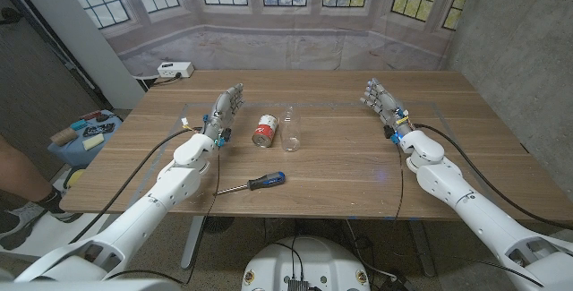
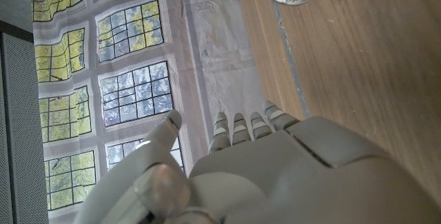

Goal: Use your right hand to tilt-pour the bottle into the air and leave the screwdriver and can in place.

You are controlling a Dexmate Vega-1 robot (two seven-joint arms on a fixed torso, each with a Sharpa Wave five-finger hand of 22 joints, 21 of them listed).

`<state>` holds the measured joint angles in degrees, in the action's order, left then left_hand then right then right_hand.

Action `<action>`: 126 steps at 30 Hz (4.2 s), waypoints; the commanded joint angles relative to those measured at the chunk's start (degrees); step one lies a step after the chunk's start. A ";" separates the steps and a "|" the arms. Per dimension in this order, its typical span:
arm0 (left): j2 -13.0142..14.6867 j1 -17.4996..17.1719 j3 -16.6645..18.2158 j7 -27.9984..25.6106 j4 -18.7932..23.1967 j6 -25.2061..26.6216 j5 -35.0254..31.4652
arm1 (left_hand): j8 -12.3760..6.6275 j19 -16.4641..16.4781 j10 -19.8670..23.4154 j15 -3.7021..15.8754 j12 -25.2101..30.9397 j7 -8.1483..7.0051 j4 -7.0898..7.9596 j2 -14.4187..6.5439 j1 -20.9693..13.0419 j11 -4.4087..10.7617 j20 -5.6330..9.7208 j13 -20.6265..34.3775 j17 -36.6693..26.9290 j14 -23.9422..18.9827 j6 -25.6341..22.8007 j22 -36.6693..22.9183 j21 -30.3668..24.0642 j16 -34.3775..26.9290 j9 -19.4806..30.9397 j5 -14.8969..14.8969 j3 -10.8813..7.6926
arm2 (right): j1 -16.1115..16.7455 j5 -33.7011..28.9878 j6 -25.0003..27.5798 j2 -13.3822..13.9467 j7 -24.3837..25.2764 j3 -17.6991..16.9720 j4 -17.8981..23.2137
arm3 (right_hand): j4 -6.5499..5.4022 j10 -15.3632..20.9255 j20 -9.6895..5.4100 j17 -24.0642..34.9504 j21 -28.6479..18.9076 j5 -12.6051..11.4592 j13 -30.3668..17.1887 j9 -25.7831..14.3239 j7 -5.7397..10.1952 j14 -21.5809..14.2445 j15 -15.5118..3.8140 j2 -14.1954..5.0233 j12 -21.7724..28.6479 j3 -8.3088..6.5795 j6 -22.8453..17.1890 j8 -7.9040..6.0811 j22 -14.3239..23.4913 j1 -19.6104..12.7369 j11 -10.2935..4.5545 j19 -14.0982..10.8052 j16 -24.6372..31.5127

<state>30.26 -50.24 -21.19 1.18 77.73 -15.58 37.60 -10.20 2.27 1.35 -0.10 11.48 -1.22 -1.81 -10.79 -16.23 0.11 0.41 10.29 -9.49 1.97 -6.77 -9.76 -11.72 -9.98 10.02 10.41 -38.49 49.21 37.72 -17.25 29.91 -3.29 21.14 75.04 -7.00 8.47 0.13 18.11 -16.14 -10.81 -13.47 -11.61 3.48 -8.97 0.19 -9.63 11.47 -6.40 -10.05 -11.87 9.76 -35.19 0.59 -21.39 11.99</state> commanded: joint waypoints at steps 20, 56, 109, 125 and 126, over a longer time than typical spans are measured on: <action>3.48 -3.33 0.16 -2.00 8.41 2.84 -1.17 | -0.25 0.57 1.04 -0.08 0.23 0.29 -0.95 0.47 -1.53 0.21 0.20 0.14 -0.08 0.16 -0.26 -0.26 -0.15 -0.27 0.23 0.28 -0.48 | 2.59 -0.79 -2.76 2.03 -1.60 -0.50 2.64 | -1.40 -0.13 -0.14 -0.14 0.54 -0.46 0.14 -0.27 -0.42 0.52 0.13 0.02 0.17 0.57 0.09 0.06 0.16 2.73 0.17 -0.01 0.08; 3.91 -2.32 0.89 -1.20 5.61 0.19 -2.41 | -0.29 0.62 1.01 -0.40 0.05 0.09 -1.97 0.66 -2.75 0.08 0.34 0.15 -0.08 0.06 -0.24 -0.25 0.11 -0.22 0.23 0.34 -0.30 | 4.41 -8.85 -4.40 6.53 -0.25 1.51 10.66 | 1.17 0.01 0.75 -2.07 1.71 -0.35 0.57 -0.11 -2.33 0.69 0.42 3.48 0.23 1.21 -0.20 0.06 0.12 2.15 0.86 -0.15 -0.56; 5.57 -7.30 2.05 -3.89 10.19 -0.68 -3.49 | -0.43 1.13 1.54 -1.25 0.13 -0.12 -2.65 0.52 -3.90 0.02 0.40 0.18 -0.20 -2.21 -0.80 -0.26 0.18 -0.87 0.28 0.30 0.47 | 4.77 -27.20 -7.67 10.88 1.76 5.28 16.31 | 6.88 4.11 4.96 -6.70 3.81 -1.51 1.47 0.10 -15.19 -2.41 8.60 10.87 1.12 4.10 -1.51 -0.05 -0.01 1.11 10.70 -5.75 -0.23; 6.43 -8.41 2.89 -2.99 10.66 -1.18 -2.59 | -0.42 1.39 1.76 -2.04 0.17 0.03 -2.83 0.59 -4.22 0.07 0.26 0.19 -0.18 -4.35 -0.87 -0.26 0.15 -1.25 0.30 0.31 0.77 | 5.33 -29.75 -6.44 10.45 3.62 6.32 18.75 | 7.56 6.48 4.71 -6.65 4.86 -2.26 1.51 0.29 -15.24 -8.38 6.48 10.64 1.40 4.06 -2.02 0.01 -0.05 0.77 10.08 -5.40 1.69; 6.56 -8.64 2.99 -2.96 10.84 -1.22 -2.52 | -0.42 1.39 1.79 -2.05 0.18 0.06 -2.85 0.60 -4.25 0.05 0.26 0.20 -0.17 -4.37 -0.88 -0.26 0.16 -1.23 0.30 0.31 0.78 | 5.35 -29.62 -6.73 10.45 3.41 6.39 18.72 | 7.70 6.24 4.65 -6.68 4.91 -2.31 1.51 0.30 -15.28 -8.16 6.57 10.65 1.25 4.02 -1.99 0.04 -0.05 0.60 9.95 -5.34 1.53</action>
<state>36.12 -57.63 -18.87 -2.10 87.72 -16.45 34.54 -10.20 3.19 2.56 -2.04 11.48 -1.34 -4.44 -10.40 -19.76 0.10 0.71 10.25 -9.46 -1.86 -7.27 -9.73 -11.71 -11.09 9.99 10.41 -37.93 54.23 9.34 -23.69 40.55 -0.34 26.75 92.67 0.19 14.41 4.89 11.34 -11.43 -12.57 -11.95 -11.18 -7.79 -16.92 6.57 0.81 12.55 -2.14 -11.68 -11.66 9.60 -34.02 10.60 -26.98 13.36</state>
